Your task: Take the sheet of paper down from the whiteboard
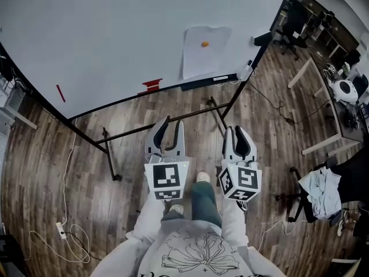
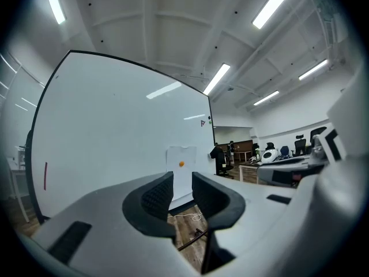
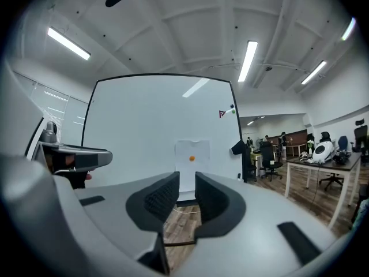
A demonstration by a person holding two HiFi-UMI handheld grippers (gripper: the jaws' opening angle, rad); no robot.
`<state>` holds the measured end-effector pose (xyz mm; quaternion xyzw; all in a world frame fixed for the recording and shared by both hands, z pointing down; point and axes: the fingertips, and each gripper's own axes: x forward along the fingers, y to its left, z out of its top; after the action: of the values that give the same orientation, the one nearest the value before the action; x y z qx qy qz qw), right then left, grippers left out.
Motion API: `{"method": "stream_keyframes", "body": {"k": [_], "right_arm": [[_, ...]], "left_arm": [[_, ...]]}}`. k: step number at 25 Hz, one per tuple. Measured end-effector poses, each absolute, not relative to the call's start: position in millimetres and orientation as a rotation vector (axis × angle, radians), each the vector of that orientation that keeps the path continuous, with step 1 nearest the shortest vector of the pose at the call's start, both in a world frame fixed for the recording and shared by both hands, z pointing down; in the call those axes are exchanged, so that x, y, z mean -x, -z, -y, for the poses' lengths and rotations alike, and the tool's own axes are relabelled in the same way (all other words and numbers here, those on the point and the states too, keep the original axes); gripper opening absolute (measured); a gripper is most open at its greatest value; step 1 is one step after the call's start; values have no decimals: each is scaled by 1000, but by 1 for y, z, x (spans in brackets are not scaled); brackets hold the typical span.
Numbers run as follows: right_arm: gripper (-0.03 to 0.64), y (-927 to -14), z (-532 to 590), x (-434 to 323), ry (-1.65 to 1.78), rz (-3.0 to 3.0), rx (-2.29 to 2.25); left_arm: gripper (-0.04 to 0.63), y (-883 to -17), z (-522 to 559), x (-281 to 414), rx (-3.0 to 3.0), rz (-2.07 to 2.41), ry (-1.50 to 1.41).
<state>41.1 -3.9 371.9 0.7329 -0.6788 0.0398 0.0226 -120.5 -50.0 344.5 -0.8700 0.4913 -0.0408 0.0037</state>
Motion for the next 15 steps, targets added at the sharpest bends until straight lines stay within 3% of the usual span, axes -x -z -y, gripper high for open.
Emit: {"method": "stream_keyframes", "body": {"k": [15], "right_arm": [[71,-365,164,-151,-85,2260,-2115]], "left_arm": [[81,-344,187,14,2609,-1706,142]]}}
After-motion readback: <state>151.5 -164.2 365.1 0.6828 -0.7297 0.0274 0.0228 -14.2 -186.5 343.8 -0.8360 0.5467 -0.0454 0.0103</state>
